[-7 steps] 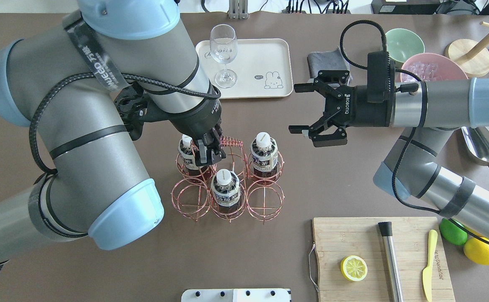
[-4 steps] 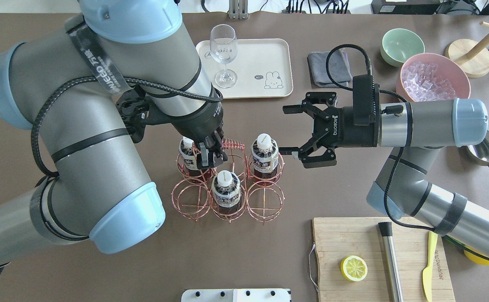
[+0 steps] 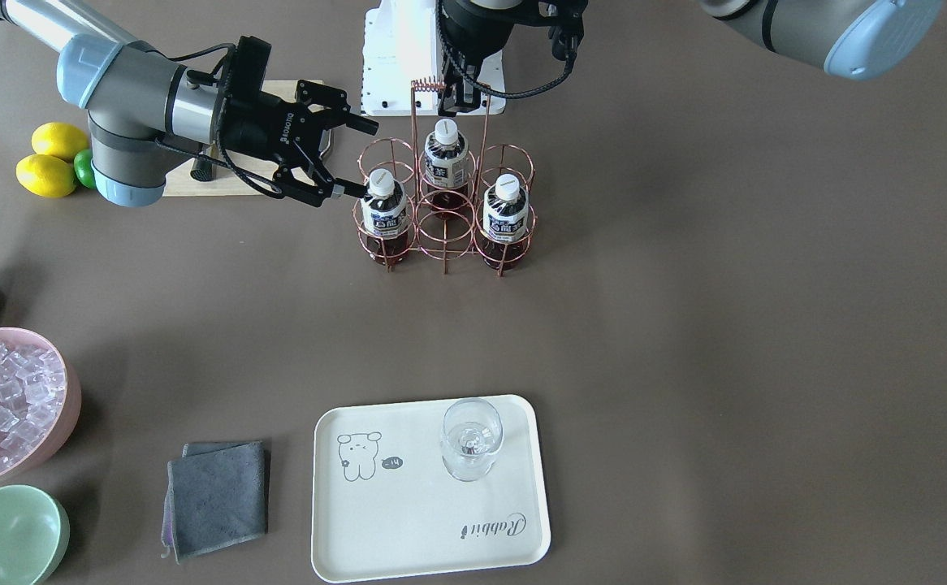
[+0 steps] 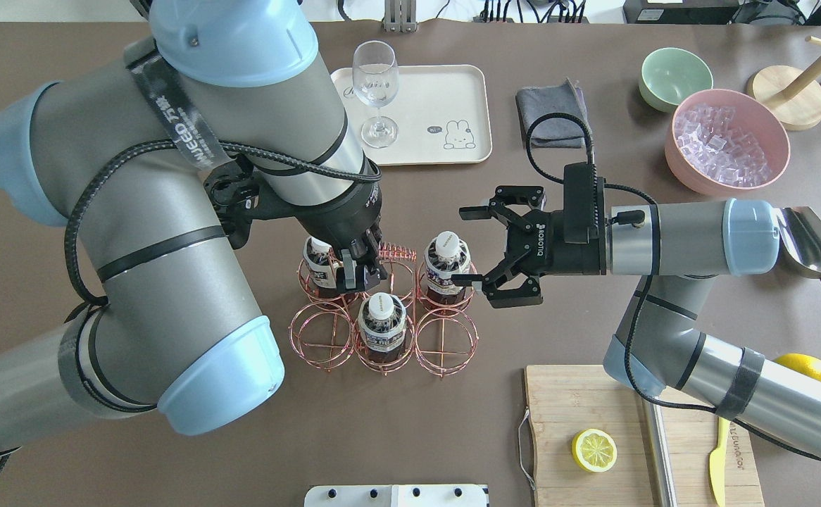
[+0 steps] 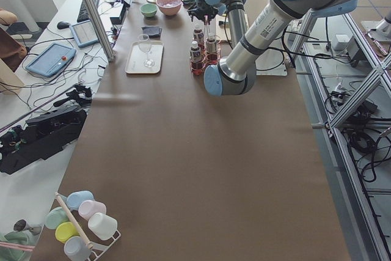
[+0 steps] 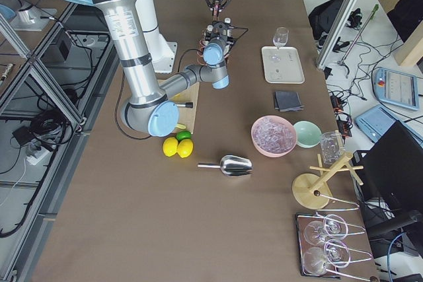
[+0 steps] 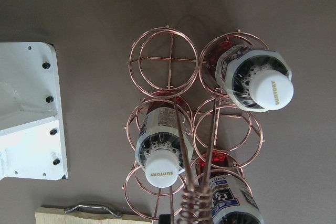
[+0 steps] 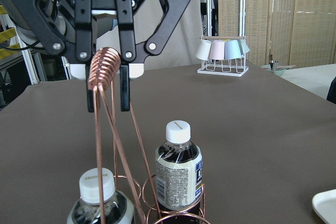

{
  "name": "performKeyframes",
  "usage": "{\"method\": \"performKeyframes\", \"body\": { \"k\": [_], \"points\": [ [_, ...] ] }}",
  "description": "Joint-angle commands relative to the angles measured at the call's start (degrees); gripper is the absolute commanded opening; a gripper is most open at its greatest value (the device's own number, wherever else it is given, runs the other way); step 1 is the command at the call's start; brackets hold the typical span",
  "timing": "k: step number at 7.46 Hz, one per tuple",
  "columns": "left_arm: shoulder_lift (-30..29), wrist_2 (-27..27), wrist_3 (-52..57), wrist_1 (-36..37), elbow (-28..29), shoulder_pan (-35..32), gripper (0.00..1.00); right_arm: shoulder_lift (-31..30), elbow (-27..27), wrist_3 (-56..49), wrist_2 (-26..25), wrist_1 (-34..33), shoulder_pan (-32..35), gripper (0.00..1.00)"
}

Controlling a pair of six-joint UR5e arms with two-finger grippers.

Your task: Take tea from basket to plate

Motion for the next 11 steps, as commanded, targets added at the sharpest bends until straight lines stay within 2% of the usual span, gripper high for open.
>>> {"method": "performKeyframes", "body": {
  "k": [1,3,6,7,9,11],
  "points": [
    [0.0,-0.2,0.1,0.1,-0.1,0.0,0.00,0.5,-2.4,-0.8,-2.0,1.1,-1.7,0.98],
    [0.3,-0.1,0.3,-0.5,0.2,1.4,0.00,0.8,-2.7,-1.2,-2.5,1.4,-2.2,0.98],
    [0.4,-0.7,0.6,-0.3,-0.4,-0.6,0.00,1.3,-3.1,-1.2,-3.7,1.3,-2.6,0.98],
    [0.4,-2.2,0.6,-0.1,-0.4,-1.5,0.00,1.4,-3.1,-1.2,-3.8,1.1,-2.7,0.94],
    [0.2,-2.6,0.5,0.1,-0.4,-2.2,0.00,1.4,-3.2,-1.2,-4.8,1.3,-3.0,0.75],
    [0.0,-2.6,0.4,-0.1,0.2,-1.7,0.00,1.7,-3.1,-1.1,-4.8,1.1,-3.0,0.72]
  ]
}}
